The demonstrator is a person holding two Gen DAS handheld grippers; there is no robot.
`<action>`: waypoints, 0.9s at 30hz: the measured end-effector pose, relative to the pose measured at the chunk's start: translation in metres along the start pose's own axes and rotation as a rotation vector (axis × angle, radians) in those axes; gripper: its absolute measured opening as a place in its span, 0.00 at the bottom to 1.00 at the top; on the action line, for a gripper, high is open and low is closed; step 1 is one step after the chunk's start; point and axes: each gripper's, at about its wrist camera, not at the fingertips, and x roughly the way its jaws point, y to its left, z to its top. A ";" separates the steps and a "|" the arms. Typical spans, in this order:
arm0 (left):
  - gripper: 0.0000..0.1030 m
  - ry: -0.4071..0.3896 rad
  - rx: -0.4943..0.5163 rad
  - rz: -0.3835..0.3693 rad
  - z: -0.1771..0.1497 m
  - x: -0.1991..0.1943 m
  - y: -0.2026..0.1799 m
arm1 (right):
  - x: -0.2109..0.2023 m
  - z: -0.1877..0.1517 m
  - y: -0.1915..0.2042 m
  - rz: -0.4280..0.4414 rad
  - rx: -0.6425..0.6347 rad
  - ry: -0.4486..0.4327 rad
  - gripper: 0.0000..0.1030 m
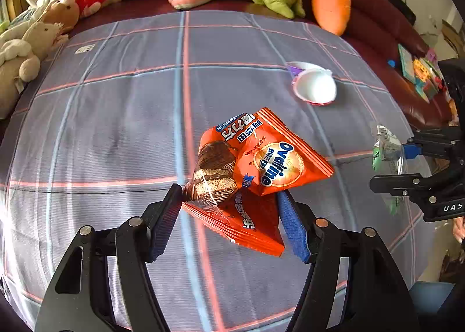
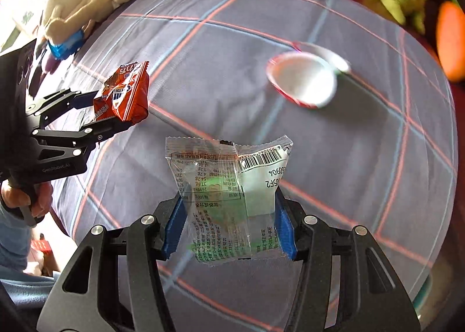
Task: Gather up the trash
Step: 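Carry the Ovaltine bag and clear packet over the teal bin and open both grippers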
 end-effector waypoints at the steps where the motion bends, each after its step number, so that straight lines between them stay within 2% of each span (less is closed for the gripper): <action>1: 0.65 -0.002 0.011 -0.012 0.000 0.000 -0.010 | -0.005 -0.009 -0.007 -0.005 0.022 -0.008 0.50; 15: 0.65 -0.003 0.185 -0.133 -0.001 0.000 -0.155 | -0.083 -0.135 -0.125 -0.019 0.393 -0.147 0.50; 27: 0.65 0.008 0.347 -0.197 0.002 0.006 -0.277 | -0.144 -0.231 -0.209 -0.038 0.623 -0.300 0.50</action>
